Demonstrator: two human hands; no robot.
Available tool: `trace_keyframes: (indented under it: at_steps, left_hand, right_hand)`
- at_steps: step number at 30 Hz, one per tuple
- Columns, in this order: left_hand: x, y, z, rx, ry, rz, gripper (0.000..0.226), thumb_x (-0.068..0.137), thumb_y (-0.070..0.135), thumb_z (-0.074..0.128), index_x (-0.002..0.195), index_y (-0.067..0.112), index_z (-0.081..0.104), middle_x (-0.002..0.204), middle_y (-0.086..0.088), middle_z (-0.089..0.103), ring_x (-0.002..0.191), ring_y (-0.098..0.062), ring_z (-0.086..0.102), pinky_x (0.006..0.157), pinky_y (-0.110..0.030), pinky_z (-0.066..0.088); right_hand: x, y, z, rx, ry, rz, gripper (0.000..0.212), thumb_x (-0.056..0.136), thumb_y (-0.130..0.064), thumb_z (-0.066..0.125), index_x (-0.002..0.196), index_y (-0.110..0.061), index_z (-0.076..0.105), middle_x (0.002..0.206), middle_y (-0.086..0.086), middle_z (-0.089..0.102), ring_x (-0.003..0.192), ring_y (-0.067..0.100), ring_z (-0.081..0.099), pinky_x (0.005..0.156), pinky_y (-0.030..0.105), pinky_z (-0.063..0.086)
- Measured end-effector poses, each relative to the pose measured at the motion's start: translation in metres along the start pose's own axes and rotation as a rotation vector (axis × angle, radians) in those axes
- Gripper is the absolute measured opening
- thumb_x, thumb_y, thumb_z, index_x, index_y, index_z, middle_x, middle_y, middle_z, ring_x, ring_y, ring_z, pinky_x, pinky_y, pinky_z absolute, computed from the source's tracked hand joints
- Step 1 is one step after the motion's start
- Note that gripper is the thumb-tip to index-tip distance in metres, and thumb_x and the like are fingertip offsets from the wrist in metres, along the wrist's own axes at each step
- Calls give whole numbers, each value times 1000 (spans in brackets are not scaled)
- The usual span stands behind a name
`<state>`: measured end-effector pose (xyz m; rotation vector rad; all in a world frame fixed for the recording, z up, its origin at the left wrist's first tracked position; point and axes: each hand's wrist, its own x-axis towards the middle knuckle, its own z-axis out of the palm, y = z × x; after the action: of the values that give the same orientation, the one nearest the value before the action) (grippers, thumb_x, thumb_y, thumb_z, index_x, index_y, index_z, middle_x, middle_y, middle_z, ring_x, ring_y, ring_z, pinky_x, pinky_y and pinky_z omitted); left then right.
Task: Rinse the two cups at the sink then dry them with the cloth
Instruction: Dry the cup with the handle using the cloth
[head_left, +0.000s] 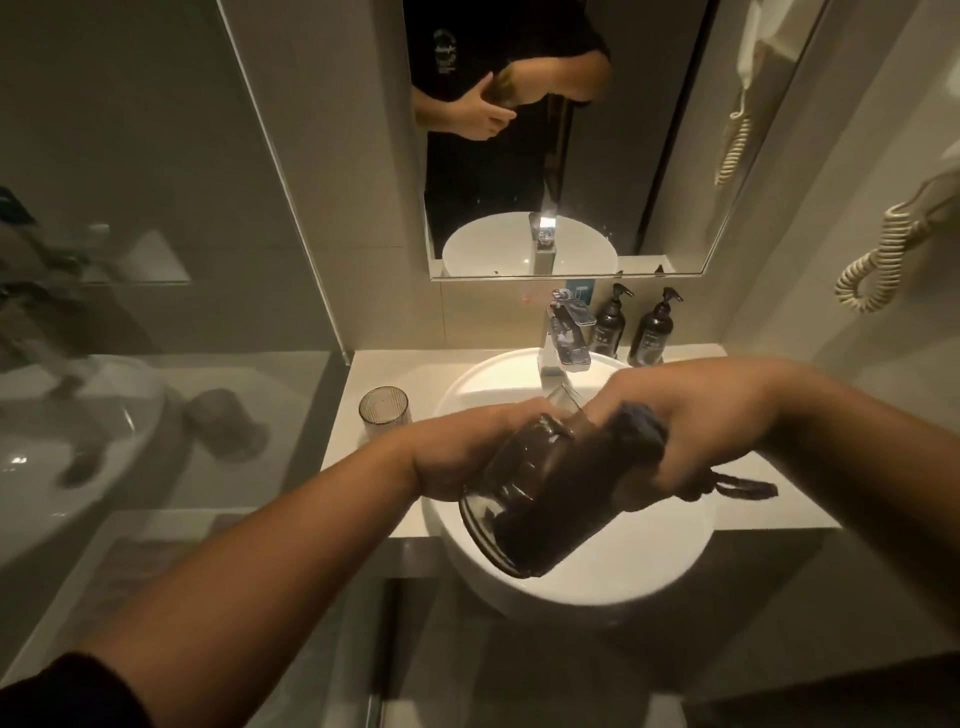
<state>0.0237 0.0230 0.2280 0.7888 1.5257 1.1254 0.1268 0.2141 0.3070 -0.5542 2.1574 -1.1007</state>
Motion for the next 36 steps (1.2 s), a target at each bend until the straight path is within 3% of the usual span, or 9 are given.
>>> trace_keyframes:
  at_steps: [2,5,7,10,12,17,20,22,36]
  left_hand:
    - [0,-10,0,-24,96,68,22,76,24,63,97,22,57,97,6,63,84,0,66,77,-13,48]
    - [3,-22,1,-349,77,39,53,87,58,53,123,20,59,111,-15,71,91,-21,73,84,-39,55]
    - [8,-27,2,-556,155,76,59,91,67,40,131,26,57,107,-13,74,94,-34,71,83,-47,56]
    - [16,-26,4,-817,307,170,76,74,69,48,134,23,57,109,-20,73,105,-45,65,83,-52,57]
    - [21,-22,6,-901,385,183,83,70,70,53,137,21,55,111,-23,73,109,-46,64,82,-51,57]
    - [24,-10,11,-937,450,230,65,90,71,42,119,21,71,113,-16,73,87,-27,75,69,-35,60]
    - [26,-14,11,-890,471,265,64,97,69,33,131,26,66,131,-11,68,117,-28,68,98,-45,53]
    - [25,-12,12,-875,488,272,62,99,67,31,131,27,66,130,-8,69,118,-26,68,97,-45,52]
    - [21,-18,10,-864,580,286,65,90,76,41,112,26,77,118,-11,75,109,-31,72,88,-46,55]
  right_hand:
    - [-9,7,-12,66,114,-32,36,83,-8,65,117,2,60,99,9,68,67,9,65,54,19,52]
    - [-30,19,-24,343,454,-86,52,77,-16,75,122,5,58,114,29,61,97,30,68,79,36,59]
    - [-35,21,-22,417,683,-155,45,77,-21,76,118,-7,65,114,22,66,108,42,61,91,50,52]
    - [-15,11,0,209,1096,-149,32,83,-7,64,108,-25,70,91,-6,73,79,13,66,64,30,55]
    - [7,5,19,-158,1212,-145,38,86,-3,63,122,-17,62,102,-8,70,85,7,64,72,31,57]
    - [48,25,41,-706,1040,-166,59,79,-31,73,129,-6,55,139,14,50,138,31,35,108,55,36]
    - [57,23,40,-741,979,-125,84,73,-63,66,137,-11,45,154,16,26,147,33,5,115,60,18]
    - [60,19,40,-789,953,-80,103,71,-73,59,147,-11,28,159,16,9,148,31,-4,118,55,11]
    - [81,27,70,-896,1060,-25,88,86,-65,45,143,0,35,153,20,28,145,33,16,118,39,9]
